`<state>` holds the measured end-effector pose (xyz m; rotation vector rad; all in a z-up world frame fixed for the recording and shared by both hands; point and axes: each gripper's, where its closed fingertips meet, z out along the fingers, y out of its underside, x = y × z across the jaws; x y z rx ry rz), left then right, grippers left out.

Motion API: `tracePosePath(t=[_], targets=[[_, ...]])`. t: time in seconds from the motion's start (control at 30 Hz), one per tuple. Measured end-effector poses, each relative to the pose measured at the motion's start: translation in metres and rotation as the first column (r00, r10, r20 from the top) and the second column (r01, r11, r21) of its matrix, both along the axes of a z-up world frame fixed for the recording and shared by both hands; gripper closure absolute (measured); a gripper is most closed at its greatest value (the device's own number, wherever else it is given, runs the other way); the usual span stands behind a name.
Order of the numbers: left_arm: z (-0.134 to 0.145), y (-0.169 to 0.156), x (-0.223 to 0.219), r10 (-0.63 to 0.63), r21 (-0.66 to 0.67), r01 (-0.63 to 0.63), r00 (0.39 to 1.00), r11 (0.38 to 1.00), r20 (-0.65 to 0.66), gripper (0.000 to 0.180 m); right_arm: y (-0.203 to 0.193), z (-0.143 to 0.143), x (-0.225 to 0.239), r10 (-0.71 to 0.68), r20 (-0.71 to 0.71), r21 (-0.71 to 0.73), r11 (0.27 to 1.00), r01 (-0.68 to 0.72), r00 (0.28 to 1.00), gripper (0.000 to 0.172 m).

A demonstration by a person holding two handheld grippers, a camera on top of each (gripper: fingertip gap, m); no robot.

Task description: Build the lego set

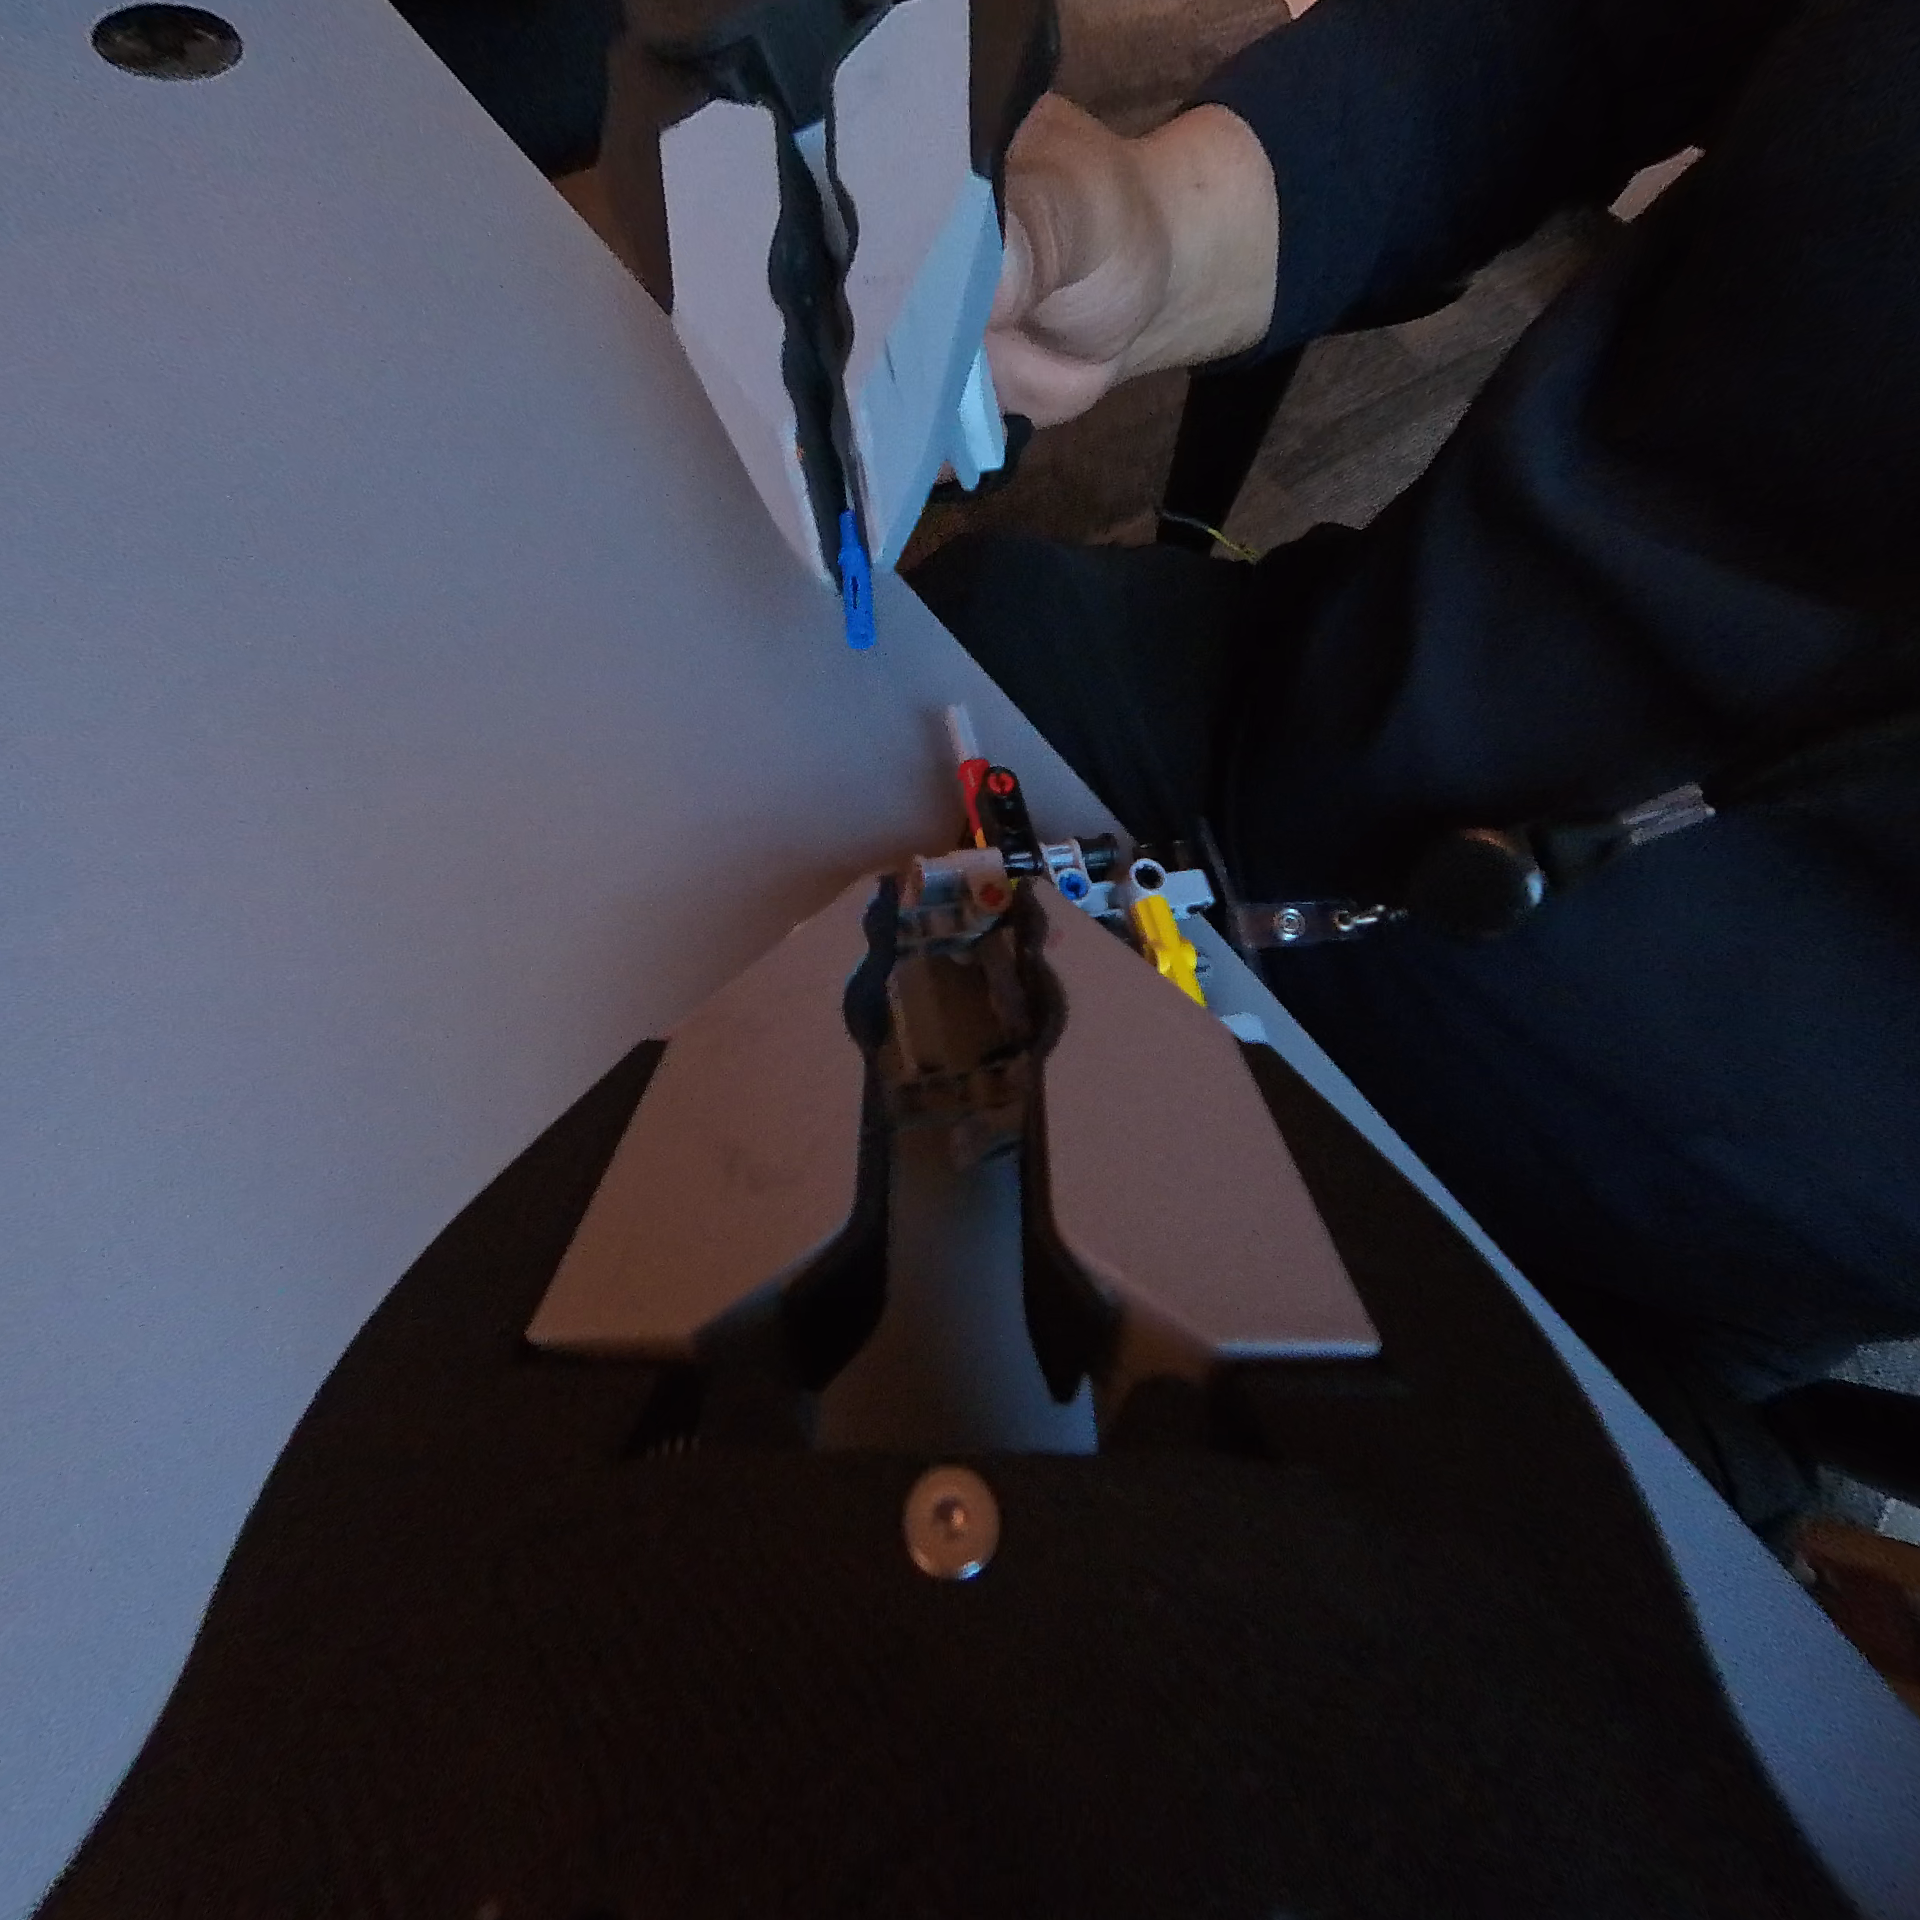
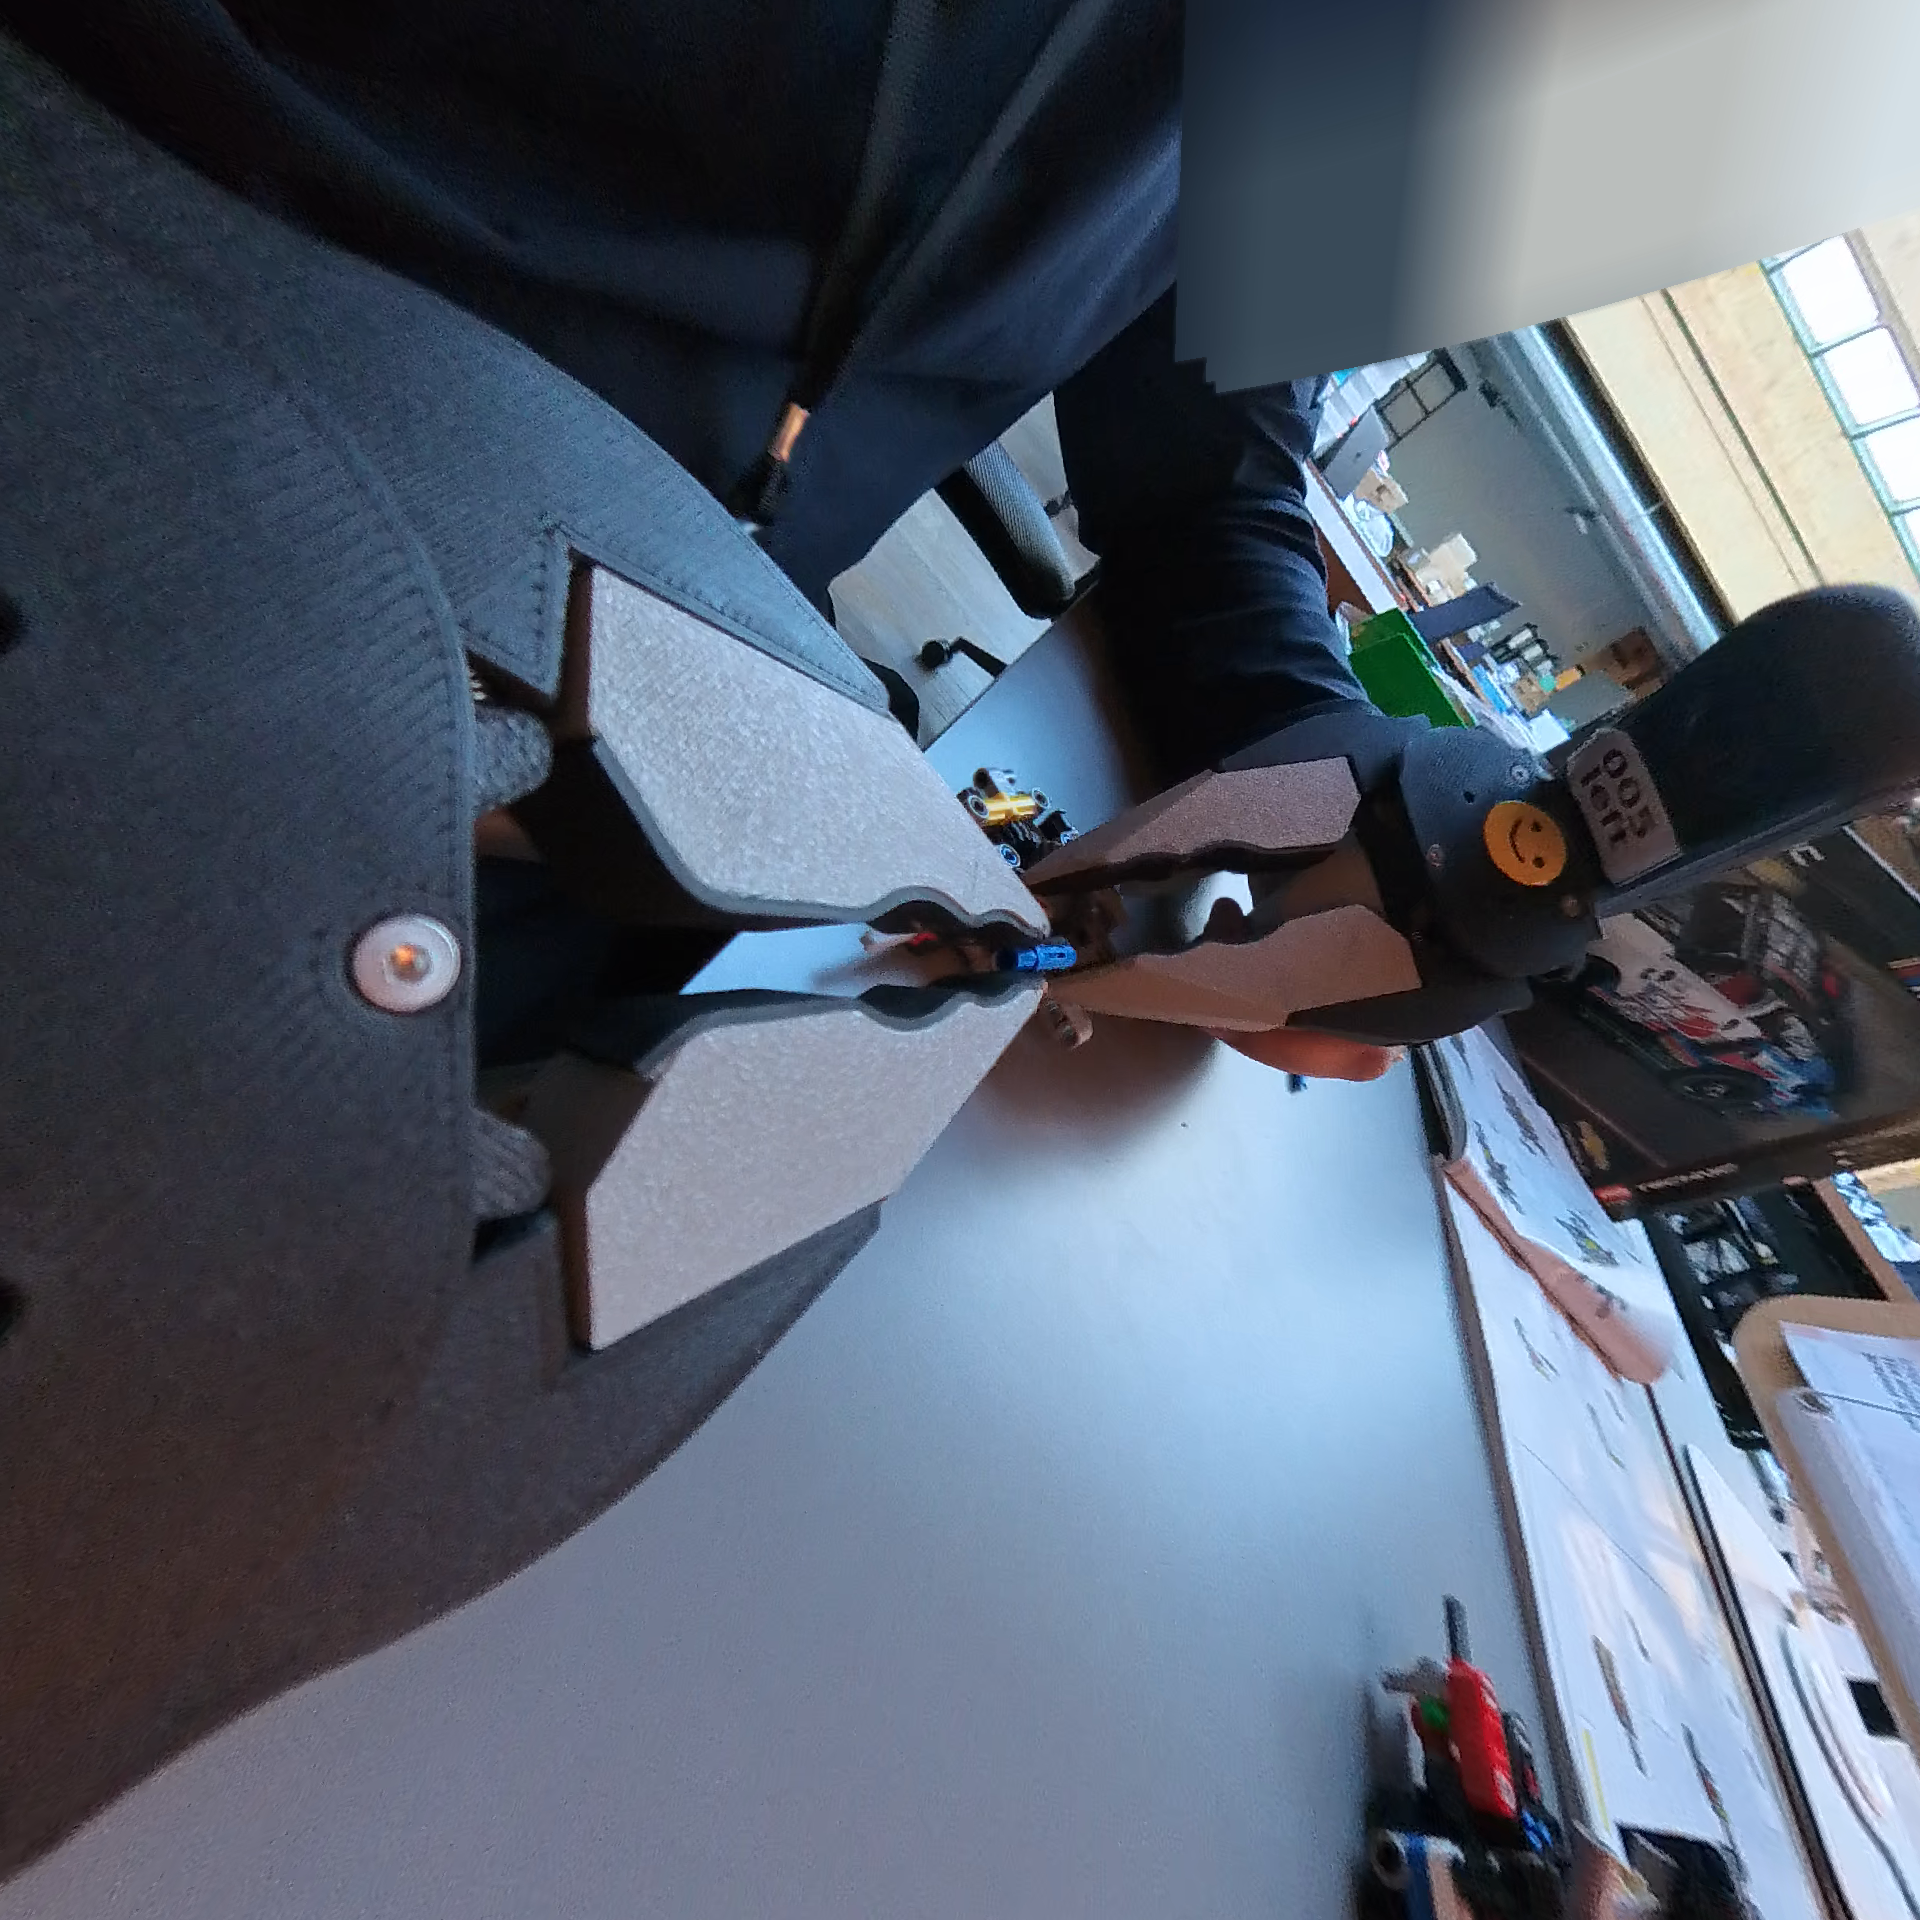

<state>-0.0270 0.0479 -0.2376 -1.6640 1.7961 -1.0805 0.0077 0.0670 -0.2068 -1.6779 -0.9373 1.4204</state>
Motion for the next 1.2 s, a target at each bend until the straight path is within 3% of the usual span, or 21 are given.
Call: tracePosePath(t=[0.3, 0.43, 0.57, 0.87, 1.2], targets=[[0.022, 0.023, -0.008, 0.091, 0.038, -0.093, 0.995, 0.995, 0.051, 0.155, -0.002, 0.014, 0.006, -0.014, -0.039, 0.042, 0.999, 0.016, 0.999, 0.171], [0.033, 0.026, 0.009, 0.137, 0.194, -0.148, 0.988, 0.970, 0.069, 0.162, -0.003, 0.016, 0.004, -0.002, -0.063, 0.002, 1.000, 0.002, 0.998, 0.171], [0.023, 0.022, 0.023, 0.150, 0.401, -0.133, 0.989, 0.906, -0.011, 0.164, -0.004, 0.018, 0.001, 0.011, -0.085, -0.030, 0.999, -0.013, 0.996, 0.171], [0.029, 0.015, 0.037, 0.154, 0.556, -0.127, 0.988, 0.821, -0.001, 0.173, -0.005, 0.013, -0.003, 0.019, -0.072, -0.063, 0.998, -0.024, 0.997, 0.171], [0.030, 0.014, 0.037, 0.146, 0.564, -0.127, 0.989, 0.816, 0.012, 0.178, -0.008, 0.011, -0.004, 0.035, -0.059, -0.054, 0.998, -0.038, 0.998, 0.171]])
